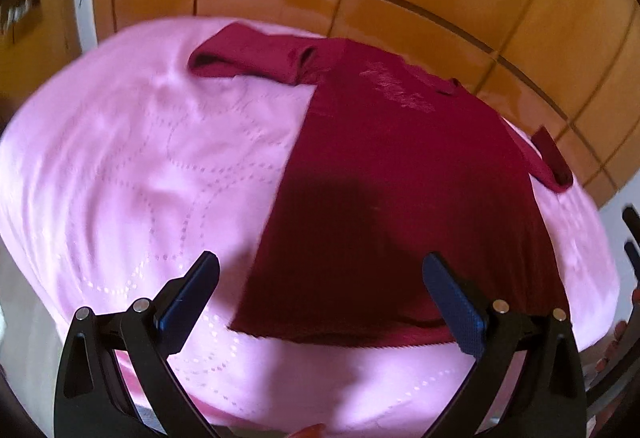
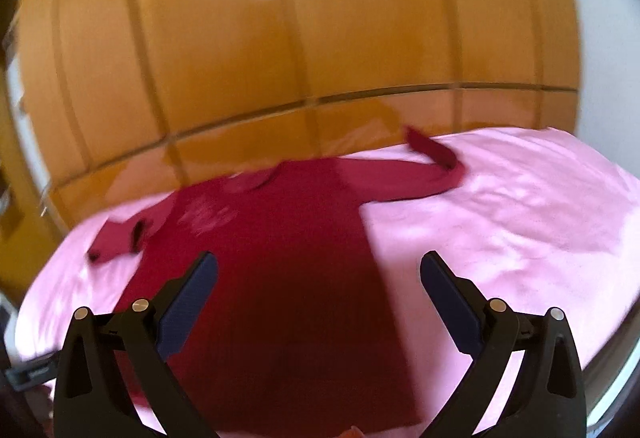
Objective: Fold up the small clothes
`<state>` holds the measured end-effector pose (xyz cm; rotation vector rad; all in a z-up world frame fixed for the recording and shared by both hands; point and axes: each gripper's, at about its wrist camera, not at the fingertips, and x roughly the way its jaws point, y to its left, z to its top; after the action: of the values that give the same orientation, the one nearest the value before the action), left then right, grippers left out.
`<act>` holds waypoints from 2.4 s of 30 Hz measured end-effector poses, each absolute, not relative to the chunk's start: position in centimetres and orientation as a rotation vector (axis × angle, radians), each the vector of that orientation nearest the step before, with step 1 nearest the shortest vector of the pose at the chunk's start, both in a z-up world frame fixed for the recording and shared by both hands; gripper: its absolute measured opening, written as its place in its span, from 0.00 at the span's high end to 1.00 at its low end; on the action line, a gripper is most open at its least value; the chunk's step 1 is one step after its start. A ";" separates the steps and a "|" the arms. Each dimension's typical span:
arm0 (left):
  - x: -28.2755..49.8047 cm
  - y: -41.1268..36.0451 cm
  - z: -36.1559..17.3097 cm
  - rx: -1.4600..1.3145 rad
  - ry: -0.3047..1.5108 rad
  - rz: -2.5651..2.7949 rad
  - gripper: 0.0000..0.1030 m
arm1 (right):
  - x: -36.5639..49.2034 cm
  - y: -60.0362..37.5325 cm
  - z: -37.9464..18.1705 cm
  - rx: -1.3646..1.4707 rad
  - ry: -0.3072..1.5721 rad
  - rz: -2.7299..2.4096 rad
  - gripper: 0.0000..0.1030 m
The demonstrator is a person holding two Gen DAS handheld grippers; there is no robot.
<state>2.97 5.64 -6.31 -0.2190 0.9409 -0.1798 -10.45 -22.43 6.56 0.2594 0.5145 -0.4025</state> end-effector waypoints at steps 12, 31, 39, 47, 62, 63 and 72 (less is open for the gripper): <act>5.4 9.0 -11.1 -0.397 0.991 -0.311 0.02 | -12.7 -31.5 -4.0 0.713 0.869 -0.292 0.18; 3.6 7.3 -11.9 -0.302 0.968 -0.511 0.04 | -13.3 -29.3 -6.3 0.716 0.937 -0.105 0.87; 3.7 7.9 -11.9 -0.253 1.030 -0.530 0.91 | -13.1 -29.7 -4.3 0.636 0.932 -0.100 0.91; 2.8 9.4 -9.9 -0.248 1.016 -0.568 0.93 | -14.2 -31.5 -1.9 0.649 0.900 -0.103 0.92; 2.4 9.5 -9.3 -0.257 0.953 -0.557 0.21 | -14.2 -32.7 -3.4 0.564 0.858 -0.251 0.34; 2.7 9.7 -8.8 -0.269 0.939 -0.543 0.21 | -14.1 -32.9 -2.7 0.540 0.838 -0.268 0.34; 8.3 8.3 -7.8 -0.337 0.932 -0.413 0.13 | -8.4 -33.2 -1.4 0.556 0.758 -0.279 0.34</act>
<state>8.26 8.26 -7.82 -0.3369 0.9320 -0.4125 -8.43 -33.19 -1.44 0.5556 0.7578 -0.2791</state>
